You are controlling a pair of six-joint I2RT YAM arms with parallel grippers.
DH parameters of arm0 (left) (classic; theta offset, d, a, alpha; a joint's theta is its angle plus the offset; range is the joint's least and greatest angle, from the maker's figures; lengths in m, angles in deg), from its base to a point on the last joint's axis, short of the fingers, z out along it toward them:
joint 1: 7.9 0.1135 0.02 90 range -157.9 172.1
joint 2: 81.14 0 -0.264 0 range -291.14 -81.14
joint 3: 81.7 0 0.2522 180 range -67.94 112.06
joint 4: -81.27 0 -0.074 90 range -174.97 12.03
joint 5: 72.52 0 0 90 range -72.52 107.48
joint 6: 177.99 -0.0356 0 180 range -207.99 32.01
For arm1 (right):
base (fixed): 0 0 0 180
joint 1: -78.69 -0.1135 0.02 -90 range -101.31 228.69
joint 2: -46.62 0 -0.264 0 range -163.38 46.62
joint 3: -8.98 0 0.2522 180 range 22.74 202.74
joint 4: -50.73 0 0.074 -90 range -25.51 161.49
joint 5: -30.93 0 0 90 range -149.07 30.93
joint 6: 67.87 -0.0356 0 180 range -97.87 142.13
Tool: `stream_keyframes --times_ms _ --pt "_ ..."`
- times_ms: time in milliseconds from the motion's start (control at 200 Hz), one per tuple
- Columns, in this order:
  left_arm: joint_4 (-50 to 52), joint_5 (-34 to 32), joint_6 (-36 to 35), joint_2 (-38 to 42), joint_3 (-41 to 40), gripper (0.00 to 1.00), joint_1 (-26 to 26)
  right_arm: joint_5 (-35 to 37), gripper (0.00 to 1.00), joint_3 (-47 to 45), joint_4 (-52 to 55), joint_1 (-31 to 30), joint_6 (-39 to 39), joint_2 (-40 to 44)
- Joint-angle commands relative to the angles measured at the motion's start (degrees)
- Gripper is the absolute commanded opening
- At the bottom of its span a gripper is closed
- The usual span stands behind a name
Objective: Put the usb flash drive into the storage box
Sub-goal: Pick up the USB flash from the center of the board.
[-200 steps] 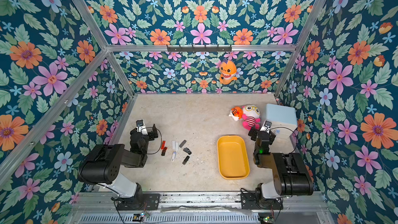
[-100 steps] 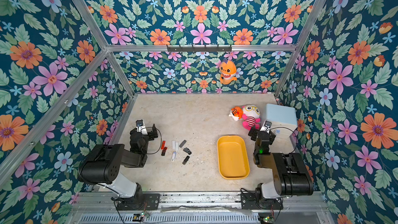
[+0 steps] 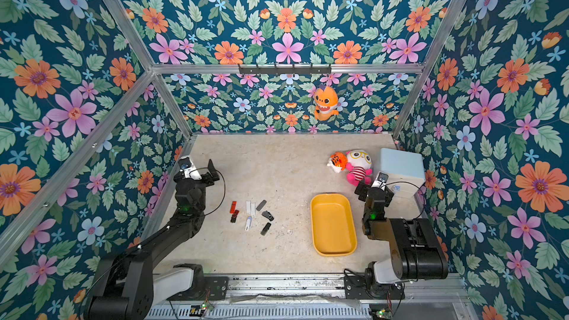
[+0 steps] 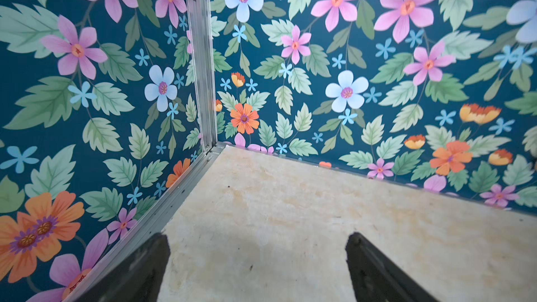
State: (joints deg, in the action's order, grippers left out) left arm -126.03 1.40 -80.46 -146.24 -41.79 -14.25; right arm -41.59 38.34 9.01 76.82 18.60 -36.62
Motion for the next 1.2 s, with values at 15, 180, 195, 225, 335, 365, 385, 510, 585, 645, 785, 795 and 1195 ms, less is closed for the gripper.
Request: stream_keyframes --times_ms 15,180,195,225,335,365,385,510,585,645,785,795,1195 --pt "17.09 4.34 9.67 4.16 1.53 0.99 0.02 1.67 0.99 0.4 1.36 -1.26 1.3 4.15" --pt "29.04 1.96 25.45 11.74 3.07 0.99 0.11 -2.14 0.99 8.46 29.59 -3.52 -3.68 28.72" --pt "30.49 1.31 26.79 12.33 3.3 0.99 0.15 -2.92 0.99 8.81 30.92 -3.51 -4.79 30.61" --pt "34.23 0.37 28.97 13.3 3.86 0.99 0.26 -3.49 0.99 9.34 32.79 -3.51 -7.84 33.77" --pt "42.5 7.98 28.45 14.07 6.44 0.99 0.31 -1.57 0.99 10.0 46.82 -2.57 -27.59 42.59" --pt "46.29 10.21 28.4 13.51 7.91 0.96 0.28 -6.66 0.99 8.82 44.48 -2.56 -25.6 43.6" --pt "48.85 11.48 28.39 13.16 8.89 0.94 0.28 -9.69 0.99 8.53 43.18 -2.54 -24.56 44.08" --pt "62.42 16.96 30.17 11.04 12.85 0.81 -0.13 -22.48 0.97 13.99 50.48 -4.65 -24.86 40.84" --pt "67.27 17.76 31.11 10.28 13.57 0.76 -1.82 -25.0 0.95 20.5 58.83 -8.64 -22.49 35.77" --pt "68.88 15.53 32.24 9.55 13.25 0.76 -5.7 -26.7 0.95 24.42 62.61 -12.35 -20.93 31.95" --pt "72.04 5.75 33.44 1.91 14.15 0.76 -15.9 -25.34 0.95 30.92 69.77 -21.56 -16.11 25.58" --pt "72.29 5.54 33.43 1.14 14.35 0.75 -16.24 -25.15 0.95 31.19 70.2 -21.98 -15.77 25.3" --pt "68.81 3.15 27.91 -13.47 17.49 0.68 -17.71 -20.31 0.94 29.02 71.21 -24.75 -14.02 22.68"
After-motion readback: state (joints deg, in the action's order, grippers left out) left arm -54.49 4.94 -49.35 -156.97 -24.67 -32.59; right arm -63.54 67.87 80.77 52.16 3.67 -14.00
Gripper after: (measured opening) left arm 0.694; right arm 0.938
